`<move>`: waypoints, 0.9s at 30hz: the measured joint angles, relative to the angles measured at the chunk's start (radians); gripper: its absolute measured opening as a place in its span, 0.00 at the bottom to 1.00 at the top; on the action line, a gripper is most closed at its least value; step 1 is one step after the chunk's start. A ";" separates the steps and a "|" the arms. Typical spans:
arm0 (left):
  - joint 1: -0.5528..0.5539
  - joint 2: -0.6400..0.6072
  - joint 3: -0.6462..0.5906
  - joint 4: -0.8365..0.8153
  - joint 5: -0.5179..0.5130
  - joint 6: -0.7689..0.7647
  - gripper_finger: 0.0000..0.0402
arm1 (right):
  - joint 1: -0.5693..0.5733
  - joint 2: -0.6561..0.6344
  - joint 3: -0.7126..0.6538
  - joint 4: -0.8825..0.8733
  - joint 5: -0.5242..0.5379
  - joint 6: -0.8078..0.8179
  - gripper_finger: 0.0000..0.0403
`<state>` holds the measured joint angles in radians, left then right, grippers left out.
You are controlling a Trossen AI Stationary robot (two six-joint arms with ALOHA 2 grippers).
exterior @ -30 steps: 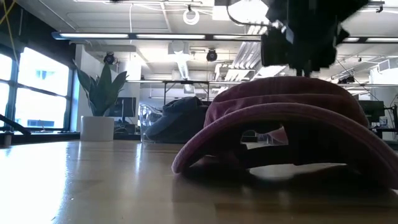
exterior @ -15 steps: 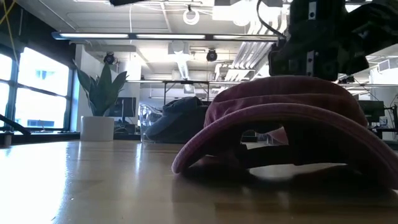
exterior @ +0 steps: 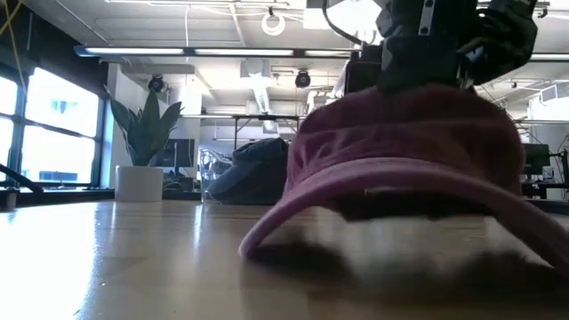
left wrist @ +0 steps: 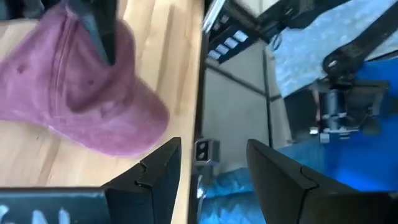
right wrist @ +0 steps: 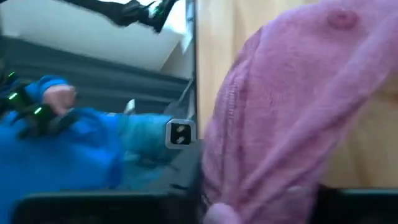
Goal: Pick & Place hat
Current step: Put the red cap into the right transparent bin
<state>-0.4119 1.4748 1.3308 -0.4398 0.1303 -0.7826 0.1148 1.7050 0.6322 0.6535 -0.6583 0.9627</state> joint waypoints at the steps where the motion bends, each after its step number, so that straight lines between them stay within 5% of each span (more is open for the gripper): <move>1: -0.002 -0.006 0.014 -0.005 -0.009 0.003 0.44 | -0.005 -0.009 0.003 0.000 -0.028 0.007 0.16; 4: -0.001 -0.012 0.033 -0.049 -0.028 0.035 0.44 | -0.017 -0.079 0.007 0.059 -0.075 0.029 0.03; 8: 0.002 -0.030 0.058 -0.097 -0.062 0.086 0.44 | -0.061 -0.227 0.008 0.065 -0.095 0.065 0.07; 14: 0.057 -0.049 0.112 -0.232 -0.133 0.207 0.44 | -0.203 -0.503 0.008 -0.034 0.012 0.030 0.02; 21: 0.250 -0.077 0.139 -0.256 -0.025 0.408 0.44 | -0.486 -0.849 0.008 -0.445 0.243 -0.035 0.01; 27: 0.477 -0.081 0.136 -0.295 0.096 0.602 0.44 | -0.778 -1.001 0.008 -0.775 0.371 -0.045 0.01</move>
<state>0.0648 1.3939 1.4672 -0.7348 0.2262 -0.1807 -0.6629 0.7038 0.6403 -0.1213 -0.2869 0.9181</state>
